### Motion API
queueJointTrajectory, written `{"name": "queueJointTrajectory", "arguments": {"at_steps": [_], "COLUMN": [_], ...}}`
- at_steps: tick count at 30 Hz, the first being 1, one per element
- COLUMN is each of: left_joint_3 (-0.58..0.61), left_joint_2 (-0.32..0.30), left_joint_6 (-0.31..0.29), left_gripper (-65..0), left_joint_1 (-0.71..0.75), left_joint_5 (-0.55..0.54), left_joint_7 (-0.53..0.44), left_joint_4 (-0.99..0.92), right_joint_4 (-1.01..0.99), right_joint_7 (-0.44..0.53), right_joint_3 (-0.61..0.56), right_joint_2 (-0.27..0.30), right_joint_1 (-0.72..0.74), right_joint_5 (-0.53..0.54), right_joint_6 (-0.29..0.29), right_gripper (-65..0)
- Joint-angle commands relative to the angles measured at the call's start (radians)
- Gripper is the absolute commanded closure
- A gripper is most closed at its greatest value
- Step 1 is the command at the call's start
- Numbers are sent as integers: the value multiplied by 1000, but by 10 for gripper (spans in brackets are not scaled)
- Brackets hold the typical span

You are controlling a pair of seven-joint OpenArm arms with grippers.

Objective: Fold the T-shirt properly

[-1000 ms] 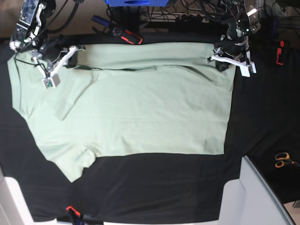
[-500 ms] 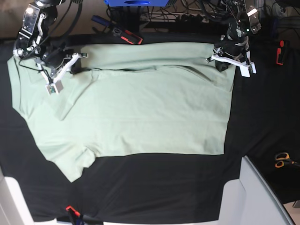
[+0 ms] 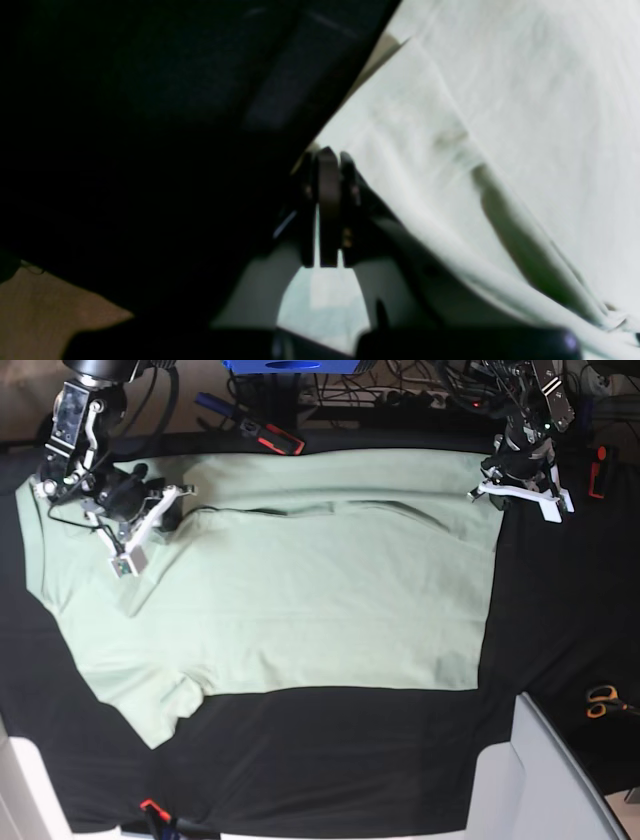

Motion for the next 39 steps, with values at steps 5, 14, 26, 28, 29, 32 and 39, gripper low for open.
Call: {"name": "queueJointTrajectory", "arguments": {"at_steps": [5,14,26,28,29,32,39], "left_joint_3": [-22,-118,-122,-122,-122,-122,-111], "left_joint_2": [-9,-10,-10,-10,-10,-10,-6], "left_joint_6": [-2,-2,-2,-2,-2,-4,-5], "left_gripper": [0,0,0,0,0,0,0], "left_joint_1": [3,3,11,13,13,13,20], "left_joint_5": [-7,-6,-6,-6,-6,-10,-7], "left_joint_7": [-20,-20,-20,-20,-20,-20,-11], "left_joint_4": [9,9,16,16,16,18,125], "right_joint_4": [12,12,-70,-80,-68,25,251], "right_joint_7": [13,13,-20,-20,-20,-29,-49], "right_joint_3": [-17,-19,-19,-19,-19,-16,-11], "right_joint_2": [1,1,-10,-7,-5,-2,13], "right_joint_1": [13,50,165,187,190,184,39], "right_joint_5": [20,22,17,17,17,17,15], "right_joint_6": [7,7,7,7,7,7,7], "right_gripper": [-1,-1,-1,-1,-1,-1,-1]}}
